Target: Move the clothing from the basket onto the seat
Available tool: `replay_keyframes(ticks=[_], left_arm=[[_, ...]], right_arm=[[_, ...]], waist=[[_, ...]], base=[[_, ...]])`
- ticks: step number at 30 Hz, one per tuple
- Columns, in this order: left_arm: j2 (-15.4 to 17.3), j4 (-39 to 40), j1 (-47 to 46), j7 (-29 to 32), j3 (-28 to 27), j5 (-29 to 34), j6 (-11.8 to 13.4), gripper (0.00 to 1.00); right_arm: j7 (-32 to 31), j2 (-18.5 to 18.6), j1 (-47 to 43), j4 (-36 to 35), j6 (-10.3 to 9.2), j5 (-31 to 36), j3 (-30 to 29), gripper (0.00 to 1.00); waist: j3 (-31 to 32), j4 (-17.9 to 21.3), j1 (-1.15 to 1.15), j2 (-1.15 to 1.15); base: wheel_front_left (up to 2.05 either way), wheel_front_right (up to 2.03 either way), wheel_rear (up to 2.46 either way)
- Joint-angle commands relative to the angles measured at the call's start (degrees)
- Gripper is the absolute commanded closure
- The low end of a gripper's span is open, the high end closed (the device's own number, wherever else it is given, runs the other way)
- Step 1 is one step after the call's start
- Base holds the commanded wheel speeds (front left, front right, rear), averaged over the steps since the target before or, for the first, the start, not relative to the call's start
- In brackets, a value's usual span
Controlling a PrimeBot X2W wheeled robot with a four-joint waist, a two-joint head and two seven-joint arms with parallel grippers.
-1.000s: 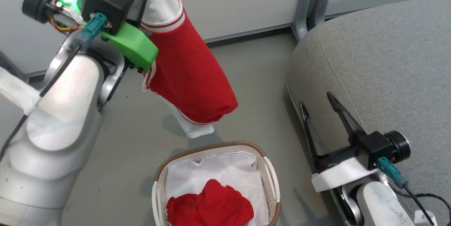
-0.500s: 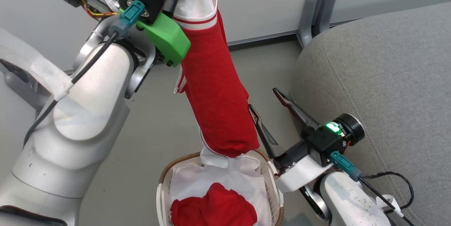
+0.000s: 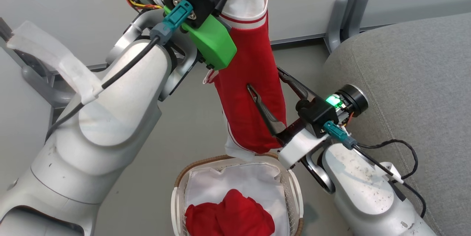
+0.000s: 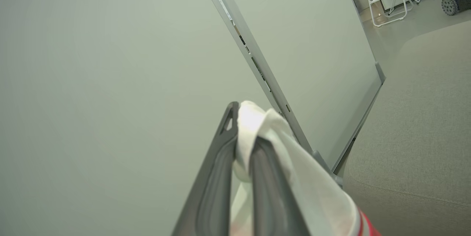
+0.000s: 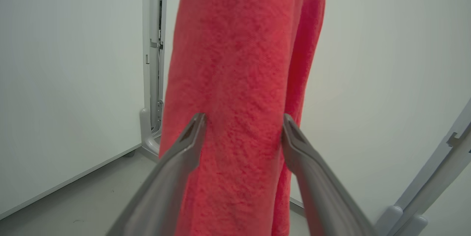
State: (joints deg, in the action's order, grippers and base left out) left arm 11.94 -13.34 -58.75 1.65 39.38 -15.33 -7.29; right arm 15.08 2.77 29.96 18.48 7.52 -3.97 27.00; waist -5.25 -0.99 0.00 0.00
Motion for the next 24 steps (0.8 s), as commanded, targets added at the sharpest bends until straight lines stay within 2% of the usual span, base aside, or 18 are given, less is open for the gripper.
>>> replay_keyframes(ticks=[1,7,14,15,16,17,18,24], left_arm=[[-0.2,0.2,-1.0,-0.4,0.2,-0.6,-0.1,1.0],[-1.3,0.4,-1.3,-1.0,1.2,-1.2,-0.1,1.0],[-2.6,0.9,-1.6,-1.0,2.4,-2.3,-0.2,1.0],[-2.7,1.0,-1.6,-1.0,2.4,-2.4,-0.2,1.0],[-2.6,1.0,-1.6,-1.2,2.4,-2.6,-0.2,1.0],[-2.4,1.0,-1.4,-1.2,2.4,-2.8,-0.1,1.0],[-2.2,0.8,-1.0,-1.2,2.3,-2.9,0.1,1.0],[-0.8,-1.1,2.2,-2.0,0.9,-4.9,1.0,1.0]], right_arm=[[0.1,0.2,1.2,1.0,-0.06,-0.2,0.6,0.0],[0.1,0.2,4.6,5.0,-0.06,-2.0,3.4,0.0],[0.1,0.2,7.2,9.8,-0.06,-2.8,3.8,0.0],[0.1,0.2,7.5,10.4,-0.06,-3.0,3.7,0.43],[0.1,0.2,7.8,11.0,-0.06,-3.2,3.7,0.73],[0.1,0.2,7.9,11.4,-0.06,-3.4,3.8,0.93],[0.1,0.2,8.0,11.6,-0.06,-3.7,4.0,1.0],[0.1,0.2,7.1,11.9,-0.06,-4.2,3.3,1.0]], waist=[[0.0,-0.2,0.0,0.0],[0.1,-0.5,0.0,0.0],[0.2,-1.2,0.0,0.0],[0.1,-1.4,0.0,0.0],[0.1,-1.5,0.0,0.0],[0.1,-1.6,0.0,0.0],[0.1,-1.6,0.0,0.0],[0.0,-1.5,0.0,0.0]], base=[[0.0,0.0,0.0],[0.0,0.0,0.0],[0.0,0.0,0.0],[0.0,0.0,0.0],[0.0,0.0,0.0],[0.0,0.0,0.0],[0.0,0.0,0.0],[0.0,0.0,0.0]])
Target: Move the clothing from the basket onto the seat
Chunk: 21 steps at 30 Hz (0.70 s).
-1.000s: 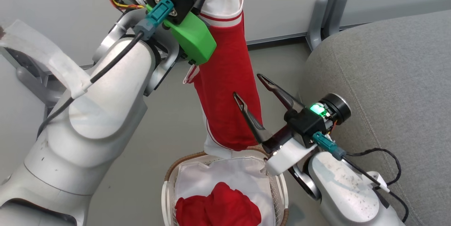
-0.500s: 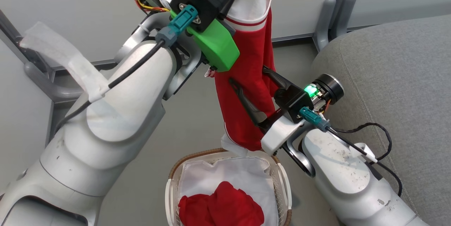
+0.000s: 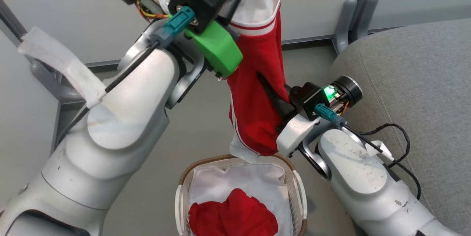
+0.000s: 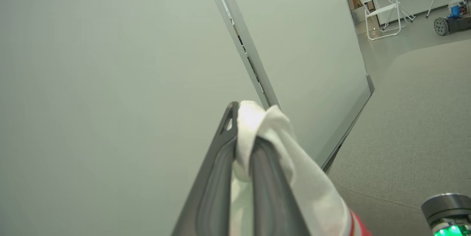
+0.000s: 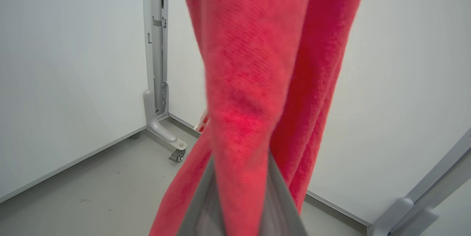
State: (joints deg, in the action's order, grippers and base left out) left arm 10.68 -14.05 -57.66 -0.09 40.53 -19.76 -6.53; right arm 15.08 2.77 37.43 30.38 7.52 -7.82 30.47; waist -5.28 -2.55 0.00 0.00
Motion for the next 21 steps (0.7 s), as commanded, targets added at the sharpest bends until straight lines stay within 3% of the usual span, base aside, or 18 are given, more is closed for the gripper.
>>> replay_keyframes(ticks=[1,5,7,9,10,11,21], left_arm=[[0.6,-0.9,1.7,-0.5,-0.6,-0.9,0.4,1.0],[1.9,-3.9,4.5,-2.3,-1.7,-2.7,0.7,1.0],[2.3,-5.6,6.0,-3.8,-2.3,-3.3,1.0,0.72],[2.6,-7.3,7.6,-5.5,-2.7,-3.8,1.2,0.36],[2.7,-8.3,8.5,-6.5,-2.9,-4.0,1.2,0.04],[2.7,-9.0,9.2,-7.3,-3.0,-4.3,1.4,0.0],[1.2,-13.9,18.2,-14.3,-4.9,-7.2,2.5,0.0]], right_arm=[[0.1,0.2,-0.6,0.0,-0.06,-0.4,-0.3,1.0],[0.1,0.2,-1.5,-1.0,-0.06,-0.9,-0.9,1.0],[0.1,0.2,-1.9,-1.5,-0.06,-1.0,-1.3,1.0],[0.1,0.2,-1.9,-2.0,-0.06,-1.3,-1.8,1.0],[0.1,0.2,-2.0,-2.3,-0.06,-1.4,-2.0,1.0],[0.1,0.2,-2.1,-2.5,-0.06,-1.5,-2.2,1.0],[0.1,0.2,-3.7,-4.3,-0.06,-1.7,-5.5,1.0]], waist=[[0.0,0.2,0.0,0.0],[-0.1,0.6,0.0,0.0],[-0.1,0.9,0.0,0.0],[0.0,1.1,0.0,0.0],[0.0,1.2,0.0,0.0],[0.1,1.3,0.0,0.0],[1.1,1.6,0.0,0.0]], base=[[0.0,0.0,0.0],[0.0,0.0,0.0],[0.0,0.0,0.0],[0.0,0.0,0.0],[0.0,0.0,0.0],[0.0,0.0,0.0],[0.0,0.0,0.0]])
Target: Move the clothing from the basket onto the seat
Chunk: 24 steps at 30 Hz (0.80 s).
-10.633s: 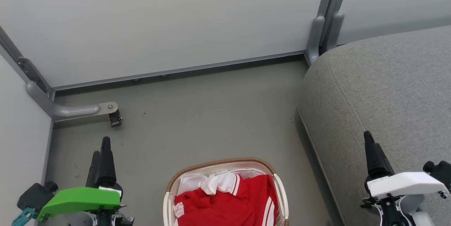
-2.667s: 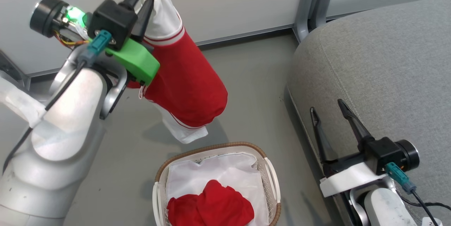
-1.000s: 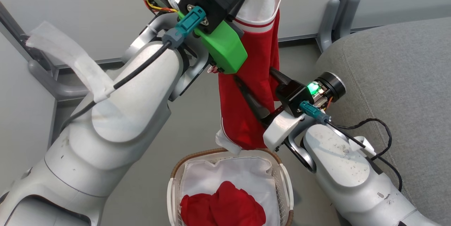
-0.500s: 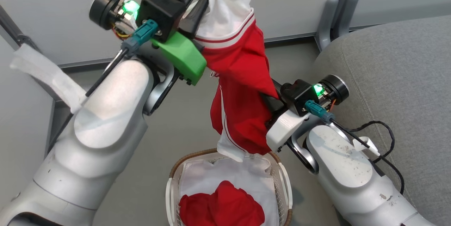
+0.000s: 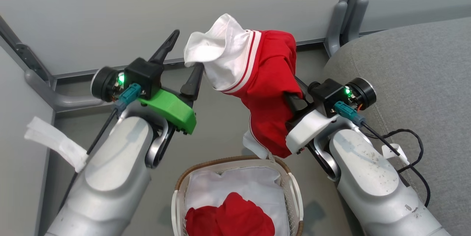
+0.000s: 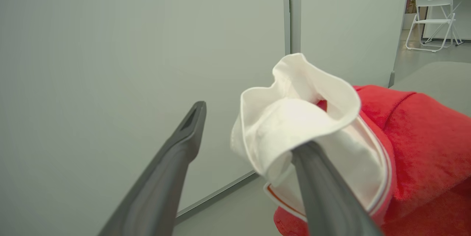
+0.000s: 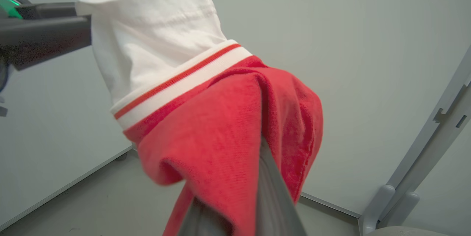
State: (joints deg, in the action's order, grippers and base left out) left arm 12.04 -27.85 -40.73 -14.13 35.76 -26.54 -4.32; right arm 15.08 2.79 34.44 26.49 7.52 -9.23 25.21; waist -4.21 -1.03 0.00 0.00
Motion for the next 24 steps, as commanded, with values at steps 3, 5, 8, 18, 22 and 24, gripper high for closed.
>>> replay_keyframes(ticks=[3,5,8,18,22,24], left_arm=[[-0.6,0.2,4.6,-0.8,-0.7,-0.6,0.8,0.0],[-0.9,0.5,6.8,-1.1,-1.3,-0.5,1.3,0.0],[-1.5,1.7,10.2,-1.1,-2.1,-0.1,1.7,0.0],[-3.3,4.2,17.0,-1.0,-6.0,2.0,1.1,0.0],[-4.2,4.3,18.6,-1.0,-7.2,3.0,0.6,0.0],[-4.6,4.3,19.3,-1.0,-7.7,3.5,0.4,0.0]], right_arm=[[0.1,0.2,-1.4,-0.6,-0.06,-0.1,-1.1,1.0],[0.1,0.2,-1.7,-0.5,-0.06,0.3,-1.7,1.0],[0.1,0.2,-2.4,-0.2,-0.06,0.8,-2.5,1.0],[0.1,0.2,-2.0,-0.1,-0.06,1.7,-4.5,1.0],[0.1,0.2,-1.4,0.0,-0.06,2.2,-5.8,1.0],[0.1,0.2,-1.3,0.1,-0.06,2.6,-6.6,1.0]], waist=[[0.3,0.2,0.0,0.0],[0.4,0.3,0.0,0.0],[0.3,0.4,0.0,0.0],[-0.5,0.9,0.0,0.0],[-0.6,0.9,0.0,0.0],[-0.7,1.0,0.0,0.0]], base=[[0.0,0.0,0.0],[0.0,0.0,0.0],[0.0,0.0,0.0],[0.0,0.0,0.0],[0.0,0.0,0.0],[0.0,0.0,0.0]])
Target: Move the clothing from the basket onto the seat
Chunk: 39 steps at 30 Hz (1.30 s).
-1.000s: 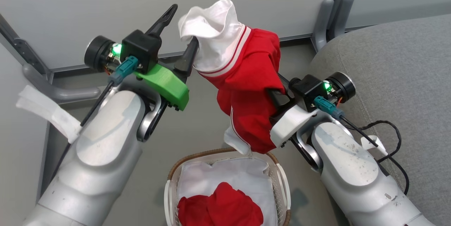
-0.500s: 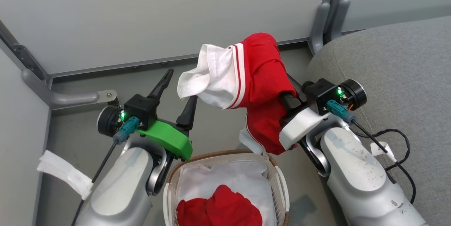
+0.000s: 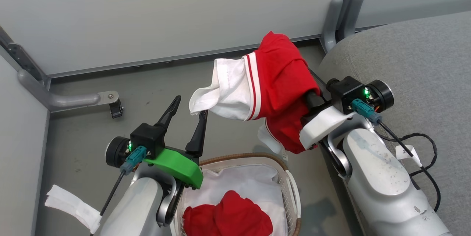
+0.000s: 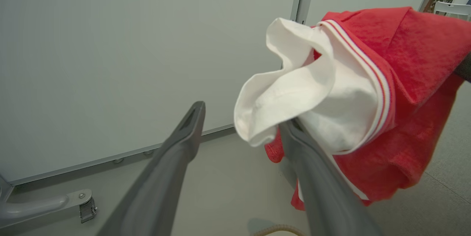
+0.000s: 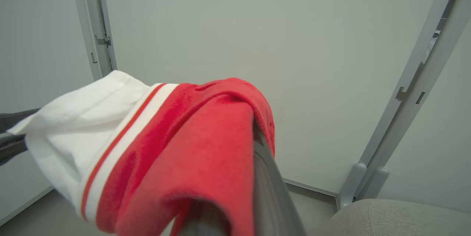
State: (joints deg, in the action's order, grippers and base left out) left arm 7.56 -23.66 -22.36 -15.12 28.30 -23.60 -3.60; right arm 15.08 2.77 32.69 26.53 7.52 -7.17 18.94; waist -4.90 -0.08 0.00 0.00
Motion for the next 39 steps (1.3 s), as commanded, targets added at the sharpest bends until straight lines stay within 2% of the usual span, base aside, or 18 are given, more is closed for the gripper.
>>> replay_keyframes(ticks=[1,11,18,26,33,39], left_arm=[[-0.3,0.1,1.1,0.0,-0.6,0.7,-0.5,0.0],[-1.5,-0.8,3.0,0.0,-3.5,2.3,-1.6,0.0],[-2.3,-0.2,3.3,0.0,-5.1,3.8,-2.4,0.0],[-2.9,0.6,2.9,0.0,-5.7,5.3,-3.0,0.0],[-2.7,0.3,1.0,0.0,-6.0,6.5,-3.4,0.0],[-2.4,-0.6,-0.3,0.0,-5.1,7.4,-3.6,0.0]], right_arm=[[0.1,0.2,0.5,0.1,-0.06,0.7,-0.8,1.0],[0.1,0.2,0.9,0.1,-0.06,3.7,-4.4,1.0],[0.1,0.2,0.5,-0.1,-0.06,4.2,-5.7,1.0],[0.1,0.2,1.4,-1.4,-0.07,3.6,-6.7,1.0],[0.1,0.2,1.8,-2.5,-0.08,2.4,-7.9,1.0],[0.1,0.1,1.2,-3.1,-0.07,1.8,-9.1,1.0]], waist=[[-0.1,0.0,0.0,0.0],[-1.1,2.0,0.0,0.0],[-2.3,5.3,0.0,0.0],[-5.9,13.3,0.0,0.0],[-10.0,21.9,0.0,0.0],[-11.9,26.8,0.0,0.0]], base=[[0.0,0.0,0.0],[0.0,0.0,0.0],[0.0,0.0,0.0],[0.0,0.0,0.0],[0.0,0.0,0.0],[0.0,0.0,0.0]])
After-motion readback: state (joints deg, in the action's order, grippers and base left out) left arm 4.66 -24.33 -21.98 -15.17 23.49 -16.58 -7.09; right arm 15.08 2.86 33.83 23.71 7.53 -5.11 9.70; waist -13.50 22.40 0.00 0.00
